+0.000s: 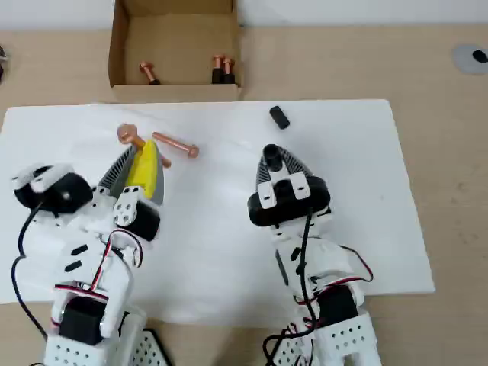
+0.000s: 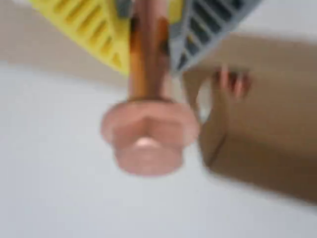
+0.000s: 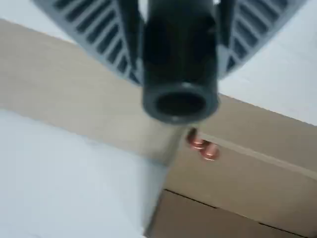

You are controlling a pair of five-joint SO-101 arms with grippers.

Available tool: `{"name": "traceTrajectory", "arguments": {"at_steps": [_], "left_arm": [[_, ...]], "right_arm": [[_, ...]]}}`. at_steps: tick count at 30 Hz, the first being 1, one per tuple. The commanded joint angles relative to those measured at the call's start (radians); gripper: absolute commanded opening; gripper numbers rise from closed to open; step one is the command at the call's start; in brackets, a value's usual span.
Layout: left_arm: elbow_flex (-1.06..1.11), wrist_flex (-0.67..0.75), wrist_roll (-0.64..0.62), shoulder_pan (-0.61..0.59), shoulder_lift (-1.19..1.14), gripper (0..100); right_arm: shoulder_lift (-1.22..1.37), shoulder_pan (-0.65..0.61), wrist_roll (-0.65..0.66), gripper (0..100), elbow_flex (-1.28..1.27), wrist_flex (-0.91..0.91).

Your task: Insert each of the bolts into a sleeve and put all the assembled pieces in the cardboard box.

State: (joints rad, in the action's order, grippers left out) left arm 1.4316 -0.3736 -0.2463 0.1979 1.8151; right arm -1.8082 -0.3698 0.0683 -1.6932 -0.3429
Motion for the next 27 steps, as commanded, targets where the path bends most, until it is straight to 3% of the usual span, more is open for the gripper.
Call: {"name": "traceTrajectory", "arguments": {"at_steps": [1, 4, 8, 16, 21, 27], "left_arm": [[0.066, 0.19, 0.015, 0.008, 0.012, 1], [0.138, 0.295, 0.002, 0.015, 0.012, 1], [0.216, 0.385, 0.0, 0.123, 0.012, 1], [0.249, 0.408, 0.0, 0.304, 0.012, 1], [0.247, 0.408, 0.002, 0.336, 0.012, 1], [0.193, 0.4, 0.005, 0.302, 0.012, 1]], "right_arm": [[-0.094, -0.038, -0.031, 1.2, 0.005, 0.028], [-0.094, -0.053, -0.063, 1.2, 0.005, 0.028], [-0.093, -0.064, -0.107, 1.2, 0.005, 0.025], [-0.091, -0.223, -0.115, 1.2, 0.005, 0.021], [-0.087, -0.315, -0.133, 1.2, 0.004, -0.005], [-0.093, -0.312, -0.166, 1.2, 0.004, -0.037]]}}
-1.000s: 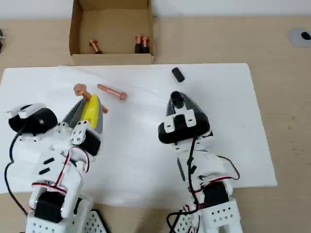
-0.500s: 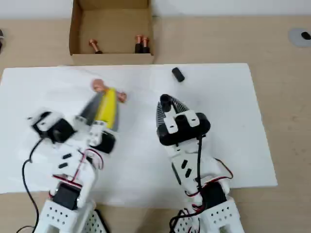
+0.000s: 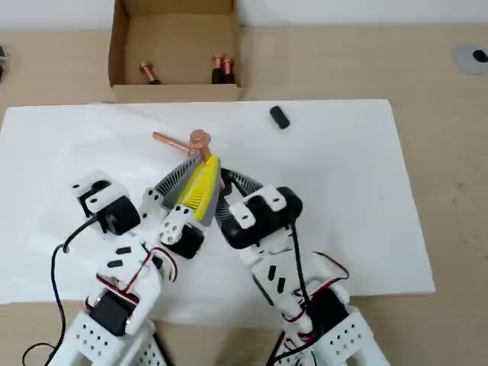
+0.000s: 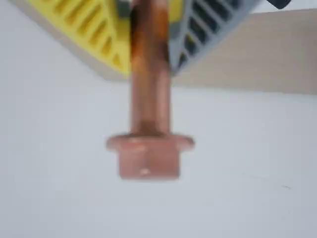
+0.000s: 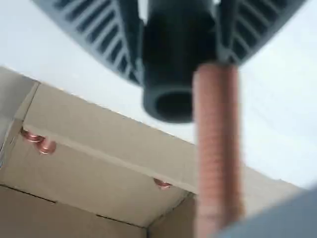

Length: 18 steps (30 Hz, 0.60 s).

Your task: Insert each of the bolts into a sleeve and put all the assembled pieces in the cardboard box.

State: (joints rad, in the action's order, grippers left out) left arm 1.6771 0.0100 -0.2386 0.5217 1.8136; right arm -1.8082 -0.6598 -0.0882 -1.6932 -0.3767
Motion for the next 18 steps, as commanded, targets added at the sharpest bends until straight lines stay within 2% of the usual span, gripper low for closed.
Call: {"name": "traceTrajectory", "arguments": {"at_steps": [1, 8, 18], "left_arm": [[-0.06, 0.017, -0.003, -0.031, 0.013, 1], [-0.124, 0.015, -0.003, -0.144, 0.012, 1], [-0.087, 0.015, -0.003, -0.069, 0.012, 1]], "right_arm": [[-0.093, -0.022, -0.009, 1.2, 0.004, -0.003], [-0.093, -0.022, -0.011, 1.2, 0.004, 0.0], [-0.094, 0.03, -0.011, 1.2, 0.004, 0.006]]}}
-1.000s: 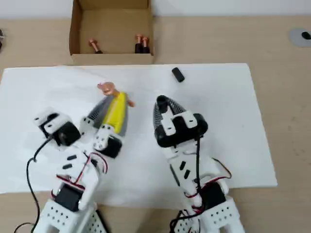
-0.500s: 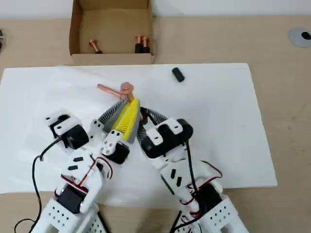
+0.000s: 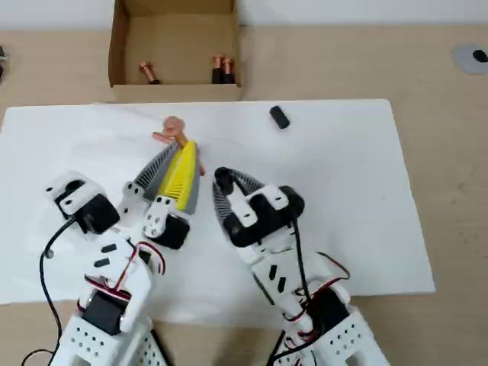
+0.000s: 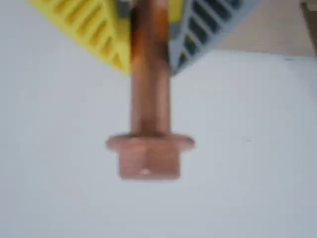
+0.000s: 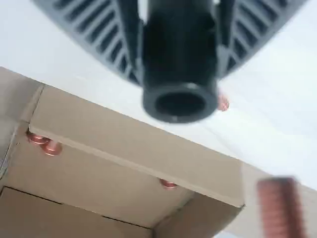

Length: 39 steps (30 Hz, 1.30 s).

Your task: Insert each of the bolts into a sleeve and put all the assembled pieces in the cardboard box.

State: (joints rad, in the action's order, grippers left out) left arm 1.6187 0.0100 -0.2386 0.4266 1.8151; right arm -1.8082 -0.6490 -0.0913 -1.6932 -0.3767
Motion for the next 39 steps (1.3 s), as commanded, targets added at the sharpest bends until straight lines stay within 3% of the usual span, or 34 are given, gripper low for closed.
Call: {"name": "traceTrajectory", "arguments": {"at_steps": [1, 19, 39], "left_arm": [[-0.026, 0.015, -0.003, 0.031, 0.01, 1], [0.017, 0.017, -0.005, 0.121, 0.01, 1], [0.026, 0.026, -0.002, 0.054, 0.01, 1]], "right_arm": [[-0.094, 0.019, -0.008, 1.2, 0.004, 0.006], [-0.094, 0.016, -0.009, 1.2, 0.004, 0.006], [-0.094, 0.015, -0.009, 1.2, 0.004, 0.006]]}}
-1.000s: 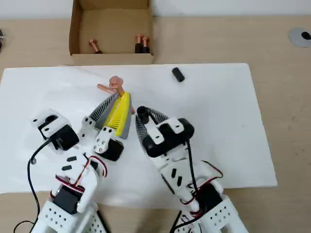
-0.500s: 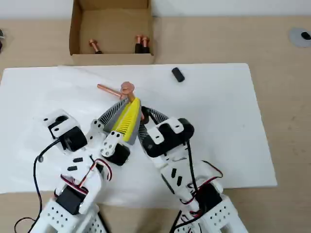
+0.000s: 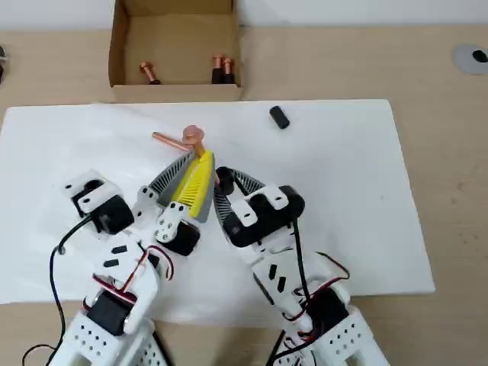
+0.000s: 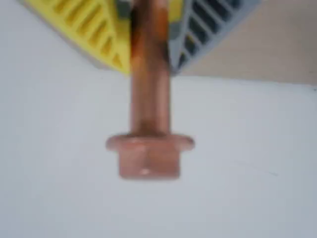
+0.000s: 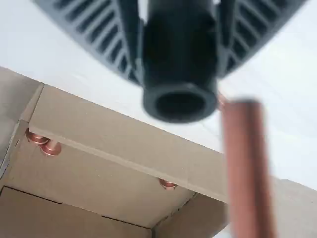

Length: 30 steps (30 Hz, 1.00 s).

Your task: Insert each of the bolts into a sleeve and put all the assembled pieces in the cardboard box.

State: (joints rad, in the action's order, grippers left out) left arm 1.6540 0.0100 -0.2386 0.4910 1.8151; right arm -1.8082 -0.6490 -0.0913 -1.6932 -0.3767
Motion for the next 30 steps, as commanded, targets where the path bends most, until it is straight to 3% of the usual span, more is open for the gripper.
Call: {"name": "traceTrajectory", "arguments": {"at_steps": [1, 6, 10, 14, 21, 25, 30], "left_arm": [[-0.009, 0.037, -0.002, -0.011, 0.01, 1], [0.038, 0.18, 0.021, -0.012, 0.01, 1], [0.038, 0.207, 0.103, -0.072, 0.01, 1], [0.038, 0.23, 0.104, -0.106, 0.01, 1], [0.038, 0.219, 0.1, -0.021, 0.008, 1], [0.038, 0.14, 0.098, 0.054, 0.008, 1], [0.038, 0.117, 0.1, 0.066, 0.008, 1]], "right_arm": [[-0.094, 0.015, -0.009, 1.2, 0.004, 0.006], [-0.094, 0.015, -0.009, 1.2, 0.004, 0.005], [-0.094, 0.015, -0.009, 1.2, 0.004, 0.002], [-0.094, 0.015, -0.009, 1.2, 0.004, 0.006], [-0.094, 0.015, -0.009, 1.2, 0.004, 0.006], [-0.094, 0.015, -0.009, 1.2, 0.004, 0.006], [-0.094, 0.015, -0.009, 1.2, 0.004, 0.006]]}}
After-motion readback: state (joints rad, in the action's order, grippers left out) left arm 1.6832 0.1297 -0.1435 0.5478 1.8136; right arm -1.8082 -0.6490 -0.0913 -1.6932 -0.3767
